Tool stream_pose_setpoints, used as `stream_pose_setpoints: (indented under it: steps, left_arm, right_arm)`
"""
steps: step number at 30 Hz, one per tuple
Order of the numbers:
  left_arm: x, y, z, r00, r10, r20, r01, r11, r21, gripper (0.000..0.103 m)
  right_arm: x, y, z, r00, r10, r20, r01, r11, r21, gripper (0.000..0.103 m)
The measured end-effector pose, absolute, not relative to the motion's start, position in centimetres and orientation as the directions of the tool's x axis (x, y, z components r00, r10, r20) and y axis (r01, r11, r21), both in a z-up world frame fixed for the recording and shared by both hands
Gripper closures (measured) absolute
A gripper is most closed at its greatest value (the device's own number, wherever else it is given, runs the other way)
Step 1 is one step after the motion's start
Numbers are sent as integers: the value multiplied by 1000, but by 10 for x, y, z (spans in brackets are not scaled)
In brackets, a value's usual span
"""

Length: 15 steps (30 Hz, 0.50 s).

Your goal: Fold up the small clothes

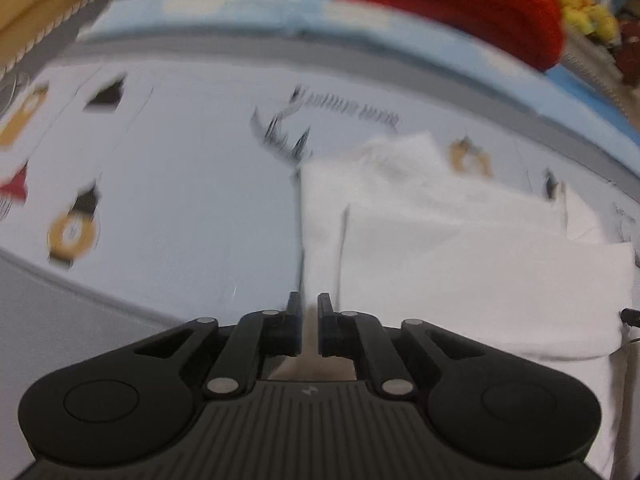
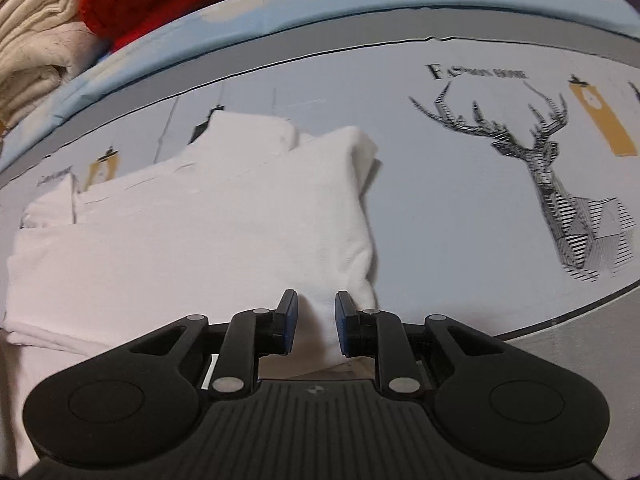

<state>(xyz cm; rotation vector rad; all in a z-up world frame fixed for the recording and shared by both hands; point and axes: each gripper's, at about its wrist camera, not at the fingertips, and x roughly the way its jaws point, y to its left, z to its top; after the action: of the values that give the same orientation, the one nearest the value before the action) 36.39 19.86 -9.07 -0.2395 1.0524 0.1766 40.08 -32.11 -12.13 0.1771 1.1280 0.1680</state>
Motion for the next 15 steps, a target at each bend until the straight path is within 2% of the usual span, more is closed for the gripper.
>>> stream_pose_setpoints:
  steps: [3,6,11,13,15]
  left_arm:
    - [366,194,-99,514,-82,-854,-204,955,-214,96]
    - [368,194,-134,385,-68,-921,-213,964,-160,92]
    - [355,192,-116,515,-84,-853,-168,966,-197,89]
    - [351,189,-137,433,-48,-900,-166,977,-132,89]
    - [340,190,-128,465,-24,-885,-195,972,-129,88]
  right_arm:
    - [399,-323,-122,426,204,-881,-29,977,212,83]
    - [394,-316,-128,439,168,-883,-55,986,160,83]
    - [380,-313,-126,481,145,-865,-61,989,132,83]
    - [369,-313,-125,499,123,-858,-77,992,98,83]
    - [358,-315,-113,496,81,-864,-44,997,68,82]
